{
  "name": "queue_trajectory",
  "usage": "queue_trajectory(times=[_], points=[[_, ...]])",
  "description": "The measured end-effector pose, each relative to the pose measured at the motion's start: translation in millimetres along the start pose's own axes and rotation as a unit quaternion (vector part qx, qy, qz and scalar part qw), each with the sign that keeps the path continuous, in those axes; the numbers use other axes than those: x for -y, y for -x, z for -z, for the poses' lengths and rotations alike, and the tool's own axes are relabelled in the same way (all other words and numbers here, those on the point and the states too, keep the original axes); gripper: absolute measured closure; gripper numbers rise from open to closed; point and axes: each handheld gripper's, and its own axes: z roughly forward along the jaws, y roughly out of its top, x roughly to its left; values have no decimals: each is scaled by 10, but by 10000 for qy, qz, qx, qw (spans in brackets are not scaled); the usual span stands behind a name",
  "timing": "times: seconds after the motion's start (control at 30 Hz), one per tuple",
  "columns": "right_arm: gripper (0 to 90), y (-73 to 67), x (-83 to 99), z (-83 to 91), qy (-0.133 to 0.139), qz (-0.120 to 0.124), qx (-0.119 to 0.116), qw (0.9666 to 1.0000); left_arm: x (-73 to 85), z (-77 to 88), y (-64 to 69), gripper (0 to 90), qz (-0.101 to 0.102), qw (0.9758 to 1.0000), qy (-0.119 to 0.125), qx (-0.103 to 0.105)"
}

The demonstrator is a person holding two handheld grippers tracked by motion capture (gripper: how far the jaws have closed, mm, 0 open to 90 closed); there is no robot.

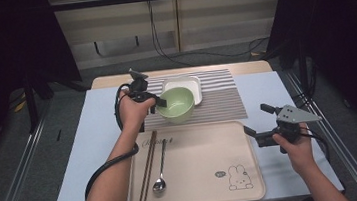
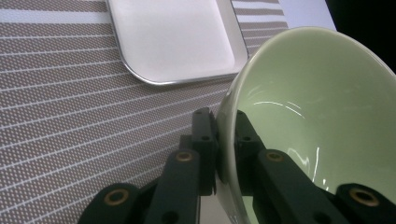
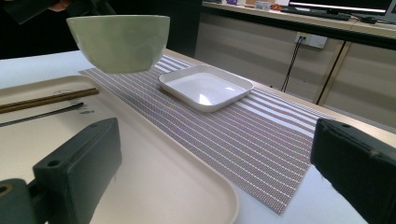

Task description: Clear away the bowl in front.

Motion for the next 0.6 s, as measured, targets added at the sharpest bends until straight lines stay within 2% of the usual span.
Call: queue_trajectory(times=[0.2,0.33,0.43,0.47,0.5,0.6], points=[[18,-6,-1,-1,-9,-15,1,10000,64,25,53,833,-200,9997,-79,61],[18,-5,0,-2,5,-5,14,10000,115,34,81,833,-215,9996,-111,116],[18,-5,1,-6,-5,-11,-6,10000,153,40,87,833,-299,9994,-172,55],[18,-6,2,-6,-11,-15,-3,10000,168,25,112,832,-165,9998,-65,79],[18,-6,2,-5,-9,-10,0,10000,179,37,98,833,-335,9991,-239,68],[18,-5,2,-4,-6,-9,-3,10000,225,13,143,833,-184,9997,-125,89]])
